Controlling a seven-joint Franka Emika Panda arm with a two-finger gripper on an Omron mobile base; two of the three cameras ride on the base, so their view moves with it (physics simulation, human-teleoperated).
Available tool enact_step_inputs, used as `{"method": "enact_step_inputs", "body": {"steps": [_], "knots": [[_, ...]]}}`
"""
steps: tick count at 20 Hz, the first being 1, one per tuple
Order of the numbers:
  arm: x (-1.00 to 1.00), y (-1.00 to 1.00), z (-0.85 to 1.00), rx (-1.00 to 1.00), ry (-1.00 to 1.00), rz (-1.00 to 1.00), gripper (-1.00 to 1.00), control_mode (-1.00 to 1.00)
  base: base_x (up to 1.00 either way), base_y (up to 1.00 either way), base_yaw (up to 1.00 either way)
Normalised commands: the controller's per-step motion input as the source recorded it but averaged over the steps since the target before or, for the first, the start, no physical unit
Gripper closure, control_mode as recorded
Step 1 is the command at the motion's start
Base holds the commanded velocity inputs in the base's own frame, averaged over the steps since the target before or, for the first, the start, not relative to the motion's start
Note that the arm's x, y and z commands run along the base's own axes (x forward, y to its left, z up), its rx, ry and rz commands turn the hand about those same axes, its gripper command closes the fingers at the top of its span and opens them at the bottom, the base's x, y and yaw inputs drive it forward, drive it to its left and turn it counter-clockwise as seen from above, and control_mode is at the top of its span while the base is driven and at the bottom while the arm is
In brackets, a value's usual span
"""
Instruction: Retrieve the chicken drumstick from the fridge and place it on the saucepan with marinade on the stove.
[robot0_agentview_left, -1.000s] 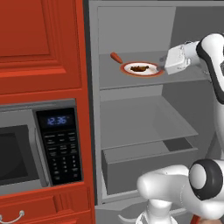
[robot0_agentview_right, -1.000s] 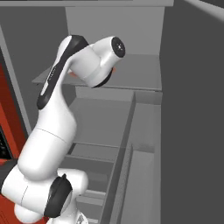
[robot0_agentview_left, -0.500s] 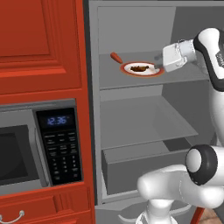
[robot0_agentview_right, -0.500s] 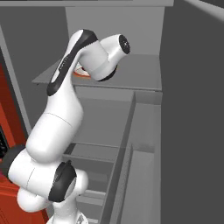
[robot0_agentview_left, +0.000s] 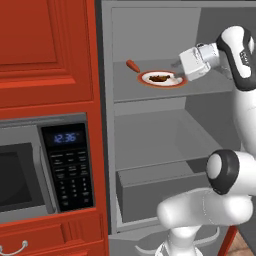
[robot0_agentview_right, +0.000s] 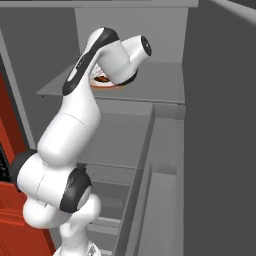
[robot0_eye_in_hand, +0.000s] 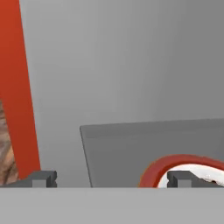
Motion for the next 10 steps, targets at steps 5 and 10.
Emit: {"method": "enact_step_inputs", "body": {"steps": [5,10], "knots": [[0.25,-0.02,0.0,0.0,0.0,0.12,-1.0,-1.0,0.0,0.0,0.0],[0.07,0.0,-0.06,-0.03,0.0,0.08,-1.0,-1.0,0.0,0.0,0.0]]}}
